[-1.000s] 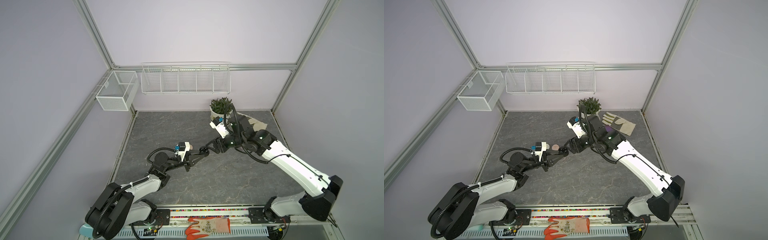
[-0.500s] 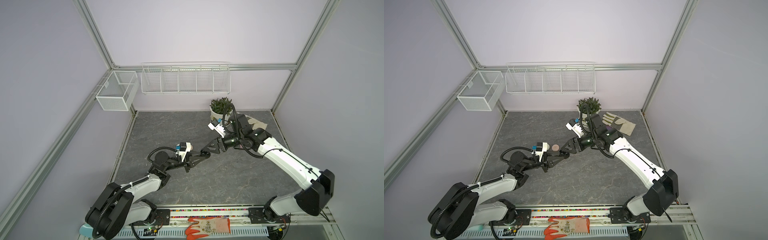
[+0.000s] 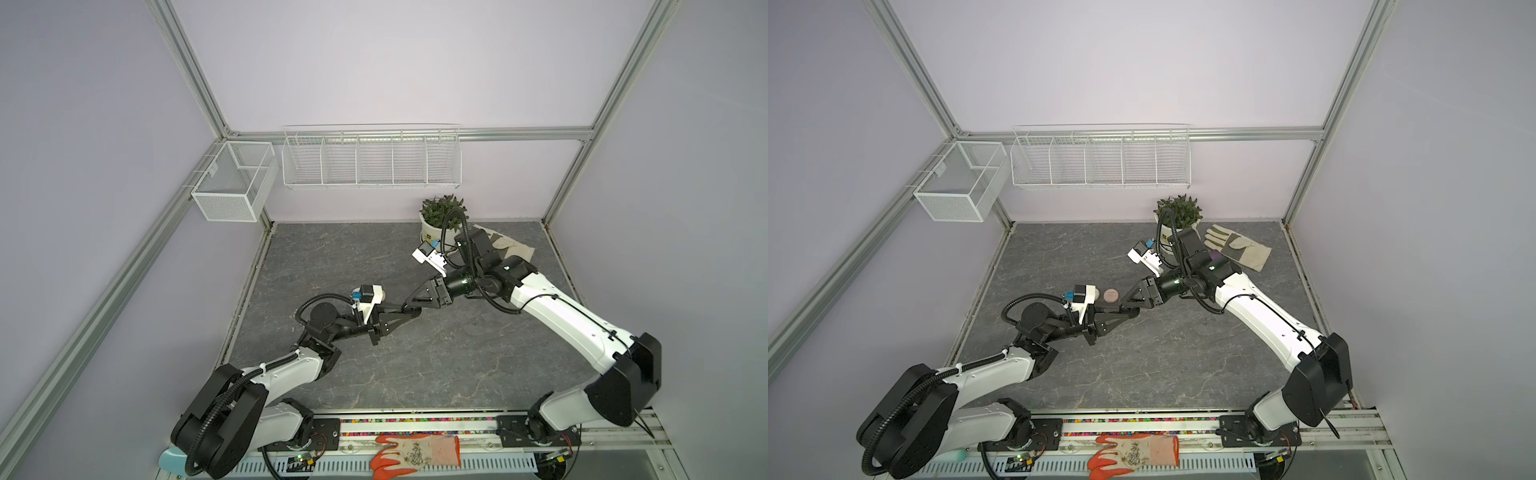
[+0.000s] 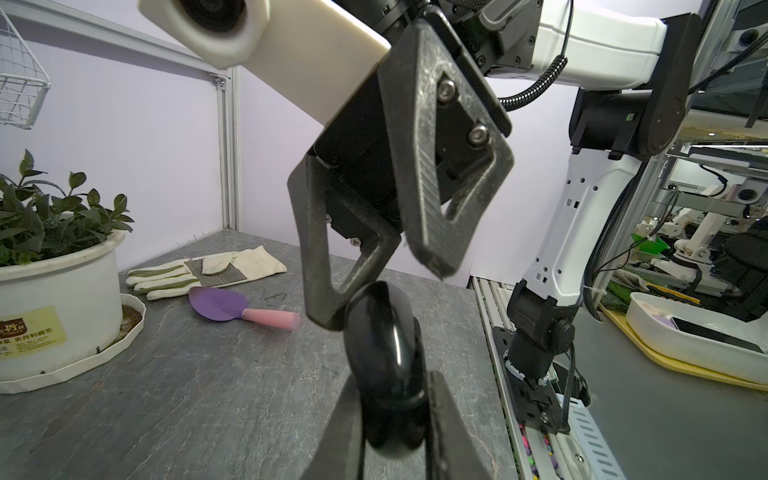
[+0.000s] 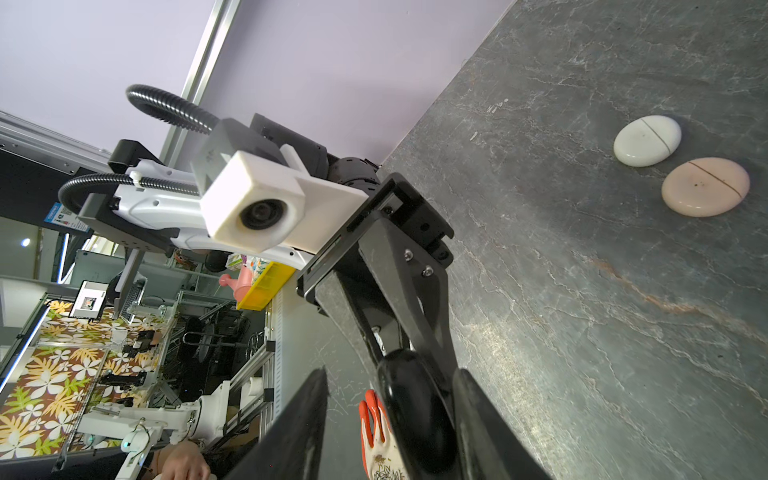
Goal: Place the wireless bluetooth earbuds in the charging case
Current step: 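Grasp the closed black case with the right gripper while the left gripper opens and withdraws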
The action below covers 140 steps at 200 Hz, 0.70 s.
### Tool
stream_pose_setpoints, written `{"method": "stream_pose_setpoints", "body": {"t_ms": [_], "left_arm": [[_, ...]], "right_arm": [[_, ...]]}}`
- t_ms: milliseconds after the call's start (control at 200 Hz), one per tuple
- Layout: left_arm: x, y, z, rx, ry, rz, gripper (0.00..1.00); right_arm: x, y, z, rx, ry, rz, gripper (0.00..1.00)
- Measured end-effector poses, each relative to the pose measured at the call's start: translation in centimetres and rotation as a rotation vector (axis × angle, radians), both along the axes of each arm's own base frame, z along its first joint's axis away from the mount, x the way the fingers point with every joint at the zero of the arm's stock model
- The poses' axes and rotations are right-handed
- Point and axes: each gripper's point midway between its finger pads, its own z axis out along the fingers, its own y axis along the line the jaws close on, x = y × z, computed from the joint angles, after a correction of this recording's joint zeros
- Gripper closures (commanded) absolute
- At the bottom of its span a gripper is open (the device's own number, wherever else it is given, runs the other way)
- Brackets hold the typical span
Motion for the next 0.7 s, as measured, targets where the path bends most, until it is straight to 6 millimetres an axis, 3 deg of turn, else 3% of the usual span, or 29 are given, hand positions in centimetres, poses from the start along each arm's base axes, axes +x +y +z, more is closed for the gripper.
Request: {"method": "stream_pose_setpoints", "body": {"t_ms": [275,700], "left_arm": [[-0.3,-0.1,-0.4,0.013,0.022,-0.022,1.00],[-0.6,0.1,-0.2,0.015,0.076,-0.029,1.00]], "right_arm": [[-0.9,0.4,-0.1,-0.007,-0.072,0.042,0.62],[-1.0,-0.3,-1.8,-0.086,-0.177,0.064,0.66]]}}
